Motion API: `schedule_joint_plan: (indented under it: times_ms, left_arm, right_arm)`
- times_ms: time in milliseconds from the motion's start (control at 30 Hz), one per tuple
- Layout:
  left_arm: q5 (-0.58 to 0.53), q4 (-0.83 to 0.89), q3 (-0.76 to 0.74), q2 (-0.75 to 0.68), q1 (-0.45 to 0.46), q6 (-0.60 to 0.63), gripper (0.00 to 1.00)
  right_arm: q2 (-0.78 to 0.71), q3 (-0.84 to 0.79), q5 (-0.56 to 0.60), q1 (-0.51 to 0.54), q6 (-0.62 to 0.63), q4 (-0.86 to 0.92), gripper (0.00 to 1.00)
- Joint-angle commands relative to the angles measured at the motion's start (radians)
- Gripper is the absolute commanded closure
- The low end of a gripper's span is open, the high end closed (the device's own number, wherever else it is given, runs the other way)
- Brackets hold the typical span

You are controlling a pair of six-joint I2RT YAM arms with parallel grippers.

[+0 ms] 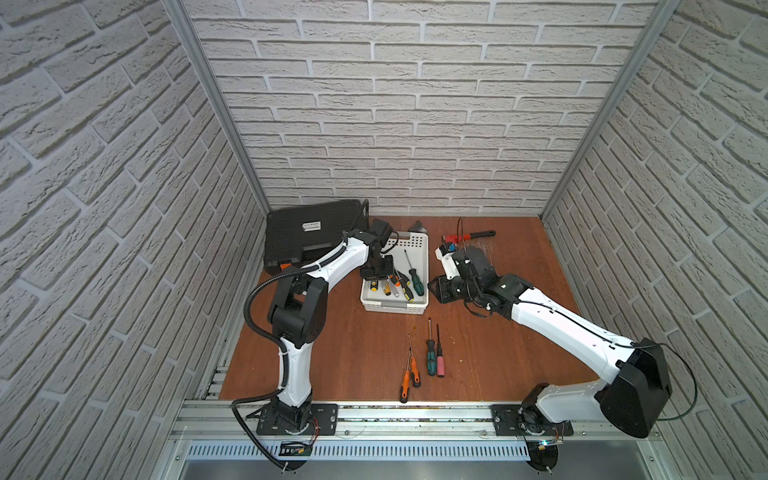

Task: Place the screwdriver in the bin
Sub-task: 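Carry the clear screwdriver with the left gripper into the bin, then release the clear screwdriver with the left gripper while the right gripper grasps the pink screwdriver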

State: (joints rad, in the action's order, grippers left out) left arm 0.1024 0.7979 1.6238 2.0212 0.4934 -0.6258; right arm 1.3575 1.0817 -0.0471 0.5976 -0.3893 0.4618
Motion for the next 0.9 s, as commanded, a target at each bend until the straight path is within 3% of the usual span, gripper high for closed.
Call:
schedule_joint_plan:
  times_ms: [0,200,433,600,867]
  left_arm:
    - [-0.013,0.006,0.034,0.022,-0.007,0.060,0.94]
    - [-0.040,0.034,0.058,0.066,-0.010,0.096,0.91]
    - [-0.041,0.009,0.018,0.023,-0.010,0.081,0.67]
    - [-0.023,-0.029,-0.018,-0.039,-0.009,0.086,0.66]
    - [0.005,-0.136,-0.144,-0.267,0.013,0.081,0.65]
  right_arm:
    - [-0.028,-0.012,0.001,0.001,-0.005,-0.010,0.65]
    - [-0.011,0.019,-0.002,0.001,0.001,0.015,0.65]
    - [-0.007,0.030,0.004,0.001,0.006,0.028,0.64]
    - [-0.011,0.034,0.000,0.002,0.002,0.035,0.62]
    - [-0.068,-0.011,0.016,0.006,-0.063,0.075,0.62]
